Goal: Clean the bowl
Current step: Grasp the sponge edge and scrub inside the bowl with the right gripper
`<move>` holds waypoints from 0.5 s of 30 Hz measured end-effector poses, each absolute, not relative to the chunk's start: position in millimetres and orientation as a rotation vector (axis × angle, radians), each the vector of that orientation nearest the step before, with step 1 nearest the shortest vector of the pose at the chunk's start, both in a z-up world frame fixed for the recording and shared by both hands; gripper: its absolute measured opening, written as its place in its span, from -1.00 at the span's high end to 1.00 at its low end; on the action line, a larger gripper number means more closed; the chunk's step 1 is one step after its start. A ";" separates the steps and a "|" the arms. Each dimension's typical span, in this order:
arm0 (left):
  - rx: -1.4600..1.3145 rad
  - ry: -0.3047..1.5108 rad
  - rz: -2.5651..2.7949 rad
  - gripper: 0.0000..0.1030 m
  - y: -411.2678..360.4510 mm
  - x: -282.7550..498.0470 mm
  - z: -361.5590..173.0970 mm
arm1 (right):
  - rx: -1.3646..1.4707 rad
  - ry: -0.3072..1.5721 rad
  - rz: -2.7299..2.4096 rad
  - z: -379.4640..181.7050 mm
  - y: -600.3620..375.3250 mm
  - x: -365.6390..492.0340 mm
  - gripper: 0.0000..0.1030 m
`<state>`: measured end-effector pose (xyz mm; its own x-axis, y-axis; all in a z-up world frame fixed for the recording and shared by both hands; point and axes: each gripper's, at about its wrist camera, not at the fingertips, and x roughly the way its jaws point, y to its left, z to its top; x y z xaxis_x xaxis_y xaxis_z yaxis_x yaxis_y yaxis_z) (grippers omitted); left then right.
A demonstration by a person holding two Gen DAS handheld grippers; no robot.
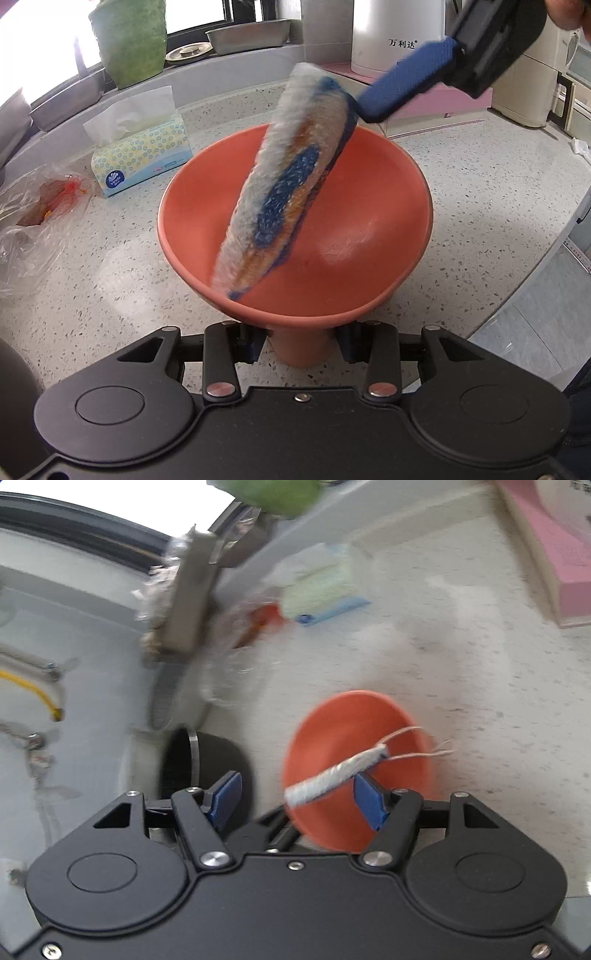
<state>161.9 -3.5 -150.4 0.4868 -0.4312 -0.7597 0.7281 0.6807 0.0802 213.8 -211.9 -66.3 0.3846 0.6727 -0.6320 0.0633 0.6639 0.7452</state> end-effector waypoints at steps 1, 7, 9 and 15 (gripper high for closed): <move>0.425 0.783 -0.732 0.25 -3.9 162.7 -150.5 | 0.773 1.138 0.426 -70.2 -210.1 215.8 -0.40; 0.432 0.784 -0.736 0.25 -5.1 161.2 -150.0 | 0.904 1.210 0.341 -100.7 -210.2 220.7 -0.36; 0.432 0.783 -0.736 0.25 -5.3 160.8 -150.6 | 0.914 1.228 0.324 -105.3 -208.7 221.1 -0.30; 0.432 0.782 -0.739 0.25 -6.6 161.2 -151.4 | 0.881 1.280 0.266 -113.2 -207.7 223.8 0.77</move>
